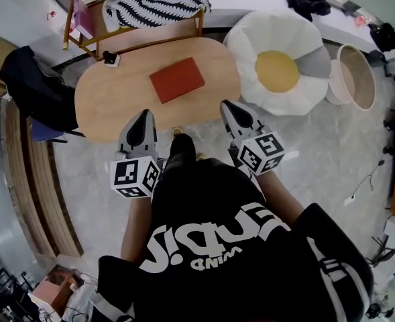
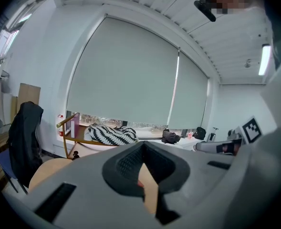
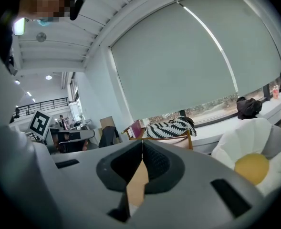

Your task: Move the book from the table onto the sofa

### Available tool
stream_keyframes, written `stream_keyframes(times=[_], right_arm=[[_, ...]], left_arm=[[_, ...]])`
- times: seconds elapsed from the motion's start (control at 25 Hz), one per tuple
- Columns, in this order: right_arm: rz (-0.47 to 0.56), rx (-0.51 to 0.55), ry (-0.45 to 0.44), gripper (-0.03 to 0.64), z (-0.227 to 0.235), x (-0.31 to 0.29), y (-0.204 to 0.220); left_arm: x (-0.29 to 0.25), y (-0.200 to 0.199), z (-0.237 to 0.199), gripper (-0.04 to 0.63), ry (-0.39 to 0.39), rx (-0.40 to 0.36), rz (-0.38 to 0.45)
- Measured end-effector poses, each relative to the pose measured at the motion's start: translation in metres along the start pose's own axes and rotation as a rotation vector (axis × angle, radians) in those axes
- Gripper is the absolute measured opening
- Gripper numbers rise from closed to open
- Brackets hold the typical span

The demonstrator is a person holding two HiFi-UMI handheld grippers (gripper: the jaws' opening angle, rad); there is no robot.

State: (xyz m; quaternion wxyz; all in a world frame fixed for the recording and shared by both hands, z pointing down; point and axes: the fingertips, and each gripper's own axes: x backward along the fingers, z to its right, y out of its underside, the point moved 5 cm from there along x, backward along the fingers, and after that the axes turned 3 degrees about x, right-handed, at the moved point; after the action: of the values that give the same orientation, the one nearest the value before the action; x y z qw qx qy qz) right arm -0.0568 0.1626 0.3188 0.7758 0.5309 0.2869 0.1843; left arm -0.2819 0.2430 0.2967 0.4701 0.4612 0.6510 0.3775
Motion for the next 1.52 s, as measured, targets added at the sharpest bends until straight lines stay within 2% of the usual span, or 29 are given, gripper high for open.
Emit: stream_keyframes(times=[0.56, 0.88, 1.24, 1.52], right_arm=[[0.005, 0.006, 0.034, 0.002, 0.02, -0.108, -0.041], [-0.008, 0.003, 0.052, 0.002, 0.033, -0.148, -0.052], [-0.019, 0.007, 0.013, 0.002, 0.063, -0.179, -0.056], [-0.054, 0.019, -0.013, 0.002, 0.087, -0.202, -0.039]], left_arm=[[-0.091, -0.039, -0.069, 0.009, 0.062, -0.021, -0.029], [-0.129, -0.052, -0.089, 0.009, 0.091, -0.02, -0.051], [-0.163, -0.048, -0.101, 0.009, 0.046, -0.001, -0.068], [-0.187, -0.025, -0.111, 0.009, 0.014, 0.023, -0.086]])
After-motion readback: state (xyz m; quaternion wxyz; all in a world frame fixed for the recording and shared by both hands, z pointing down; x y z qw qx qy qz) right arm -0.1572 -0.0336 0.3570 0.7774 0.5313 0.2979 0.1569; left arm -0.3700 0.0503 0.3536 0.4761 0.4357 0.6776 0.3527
